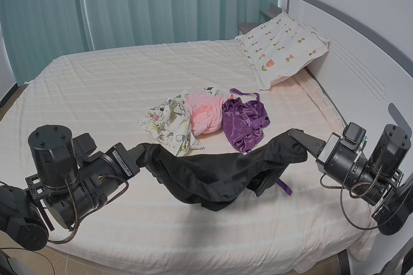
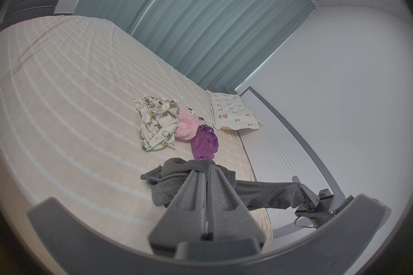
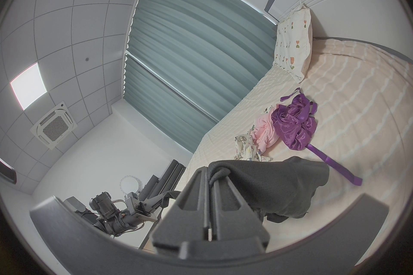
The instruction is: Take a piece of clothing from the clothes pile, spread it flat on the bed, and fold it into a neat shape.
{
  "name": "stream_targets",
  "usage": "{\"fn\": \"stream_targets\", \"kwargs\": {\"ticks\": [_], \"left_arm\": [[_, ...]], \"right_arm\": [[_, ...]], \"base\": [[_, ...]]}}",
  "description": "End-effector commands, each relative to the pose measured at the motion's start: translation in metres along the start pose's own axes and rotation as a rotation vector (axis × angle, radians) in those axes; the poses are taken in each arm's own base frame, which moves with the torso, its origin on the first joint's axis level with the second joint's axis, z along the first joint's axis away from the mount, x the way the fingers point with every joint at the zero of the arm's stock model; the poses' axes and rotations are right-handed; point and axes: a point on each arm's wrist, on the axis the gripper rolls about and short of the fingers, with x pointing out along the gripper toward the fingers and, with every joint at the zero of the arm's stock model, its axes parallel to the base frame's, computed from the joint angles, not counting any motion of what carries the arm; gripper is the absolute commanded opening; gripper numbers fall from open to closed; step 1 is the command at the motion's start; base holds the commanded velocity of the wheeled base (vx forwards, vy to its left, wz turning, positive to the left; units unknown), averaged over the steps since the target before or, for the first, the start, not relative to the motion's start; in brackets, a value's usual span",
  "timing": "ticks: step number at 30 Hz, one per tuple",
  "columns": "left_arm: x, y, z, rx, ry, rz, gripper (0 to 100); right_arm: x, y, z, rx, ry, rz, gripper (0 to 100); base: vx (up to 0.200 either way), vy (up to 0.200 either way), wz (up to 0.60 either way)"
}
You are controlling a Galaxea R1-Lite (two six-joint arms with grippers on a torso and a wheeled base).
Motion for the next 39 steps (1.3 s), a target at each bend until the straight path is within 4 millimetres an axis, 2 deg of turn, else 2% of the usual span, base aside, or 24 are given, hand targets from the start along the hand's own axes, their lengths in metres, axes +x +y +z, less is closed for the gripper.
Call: {"fn": "stream_targets", "kwargs": {"ticks": [1, 16, 25, 30, 39], "left_arm": [[0.001, 0.0, 0.003, -0.002, -0.011, 0.002, 0], [-0.002, 0.0, 0.007, -0.005, -0.033, -0.001, 0], [-0.008, 0.001, 0.019, -0.022, -0.088, 0.0, 0], [-0.014, 0.001, 0.026, -0.031, -0.12, -0.009, 0], [-0.016, 0.002, 0.03, -0.035, -0.135, -0.007, 0]], "right_arm": [[0.0, 0.001, 0.001, -0.003, -0.005, 0.004, 0], [-0.007, 0.011, 0.009, -0.016, -0.042, 0.033, 0], [-0.006, 0.014, 0.011, -0.026, -0.054, 0.047, 0], [-0.004, 0.021, 0.018, -0.048, -0.083, 0.078, 0], [-0.002, 0.024, 0.018, -0.048, -0.083, 0.093, 0]], "base": [[0.0, 0.2, 0.0], [0.0, 0.2, 0.0], [0.0, 0.2, 0.0], [0.0, 0.2, 0.0], [0.0, 0.2, 0.0]]}}
